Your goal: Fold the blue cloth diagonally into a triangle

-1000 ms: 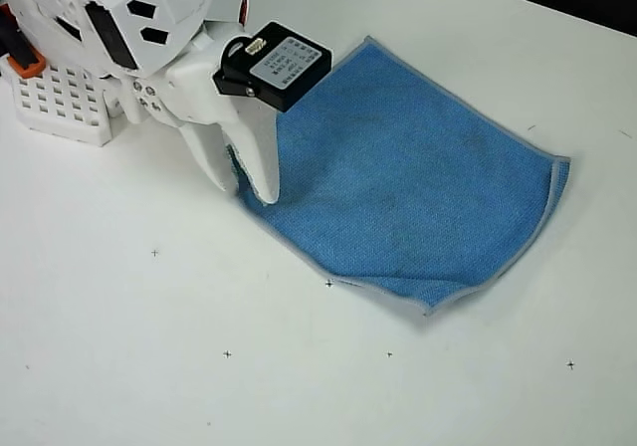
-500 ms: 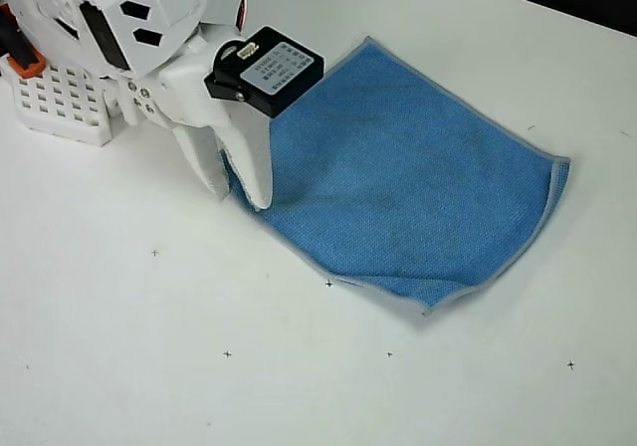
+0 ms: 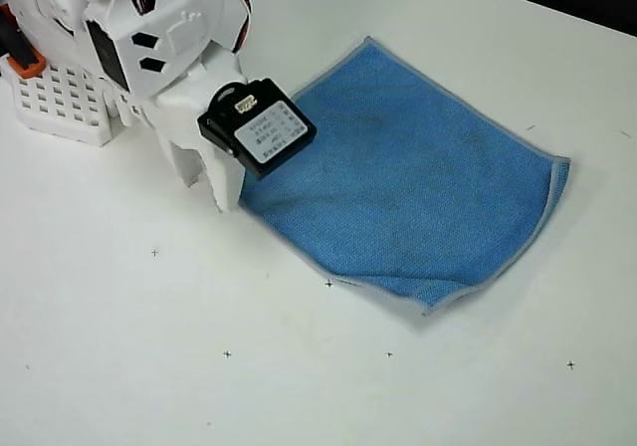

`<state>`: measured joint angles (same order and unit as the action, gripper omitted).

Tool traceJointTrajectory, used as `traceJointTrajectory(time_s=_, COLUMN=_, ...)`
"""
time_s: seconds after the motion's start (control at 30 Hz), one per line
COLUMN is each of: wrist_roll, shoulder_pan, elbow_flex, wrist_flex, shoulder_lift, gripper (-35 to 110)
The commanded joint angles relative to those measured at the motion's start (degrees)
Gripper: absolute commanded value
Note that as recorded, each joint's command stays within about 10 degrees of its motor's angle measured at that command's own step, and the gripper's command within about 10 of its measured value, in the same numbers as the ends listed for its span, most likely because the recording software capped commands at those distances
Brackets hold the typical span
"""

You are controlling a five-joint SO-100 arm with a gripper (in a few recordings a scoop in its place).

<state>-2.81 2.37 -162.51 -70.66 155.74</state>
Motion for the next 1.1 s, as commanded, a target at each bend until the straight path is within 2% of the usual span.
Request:
traceJointTrajectory(time_s=0.0, wrist_roll=-5.80, shoulder_pan=-0.44, elbow_flex=9.91, wrist_flex=3.69, shoulder_lift=-9.82, gripper=32)
traceJointTrajectory(time_s=0.17, wrist_roll=-3.52, shoulder_pan=0.09, elbow_flex=18.17, wrist_flex=3.52, shoulder_lift=-23.01, gripper=32)
traceJointTrajectory(time_s=0.43, wrist_roll=-0.35, shoulder_pan=5.36, elbow_flex=31.97, wrist_flex=-5.45, shoulder_lift=-39.55, gripper=32)
traceJointTrajectory(time_s=0.7, wrist_roll=-7.21, shoulder_pan=8.09, elbow_flex=46.04, wrist_flex=-6.15, shoulder_lift=-47.37, gripper=31)
traceJointTrajectory(time_s=0.87, wrist_roll=-6.15, shoulder_pan=7.82, elbow_flex=54.82, wrist_flex=-12.39, shoulder_lift=-60.56, gripper=31)
traceJointTrajectory(time_s=1.07, wrist_roll=-8.00, shoulder_pan=5.01, elbow_flex=65.63, wrist_flex=-17.14, shoulder_lift=-64.60, gripper=32)
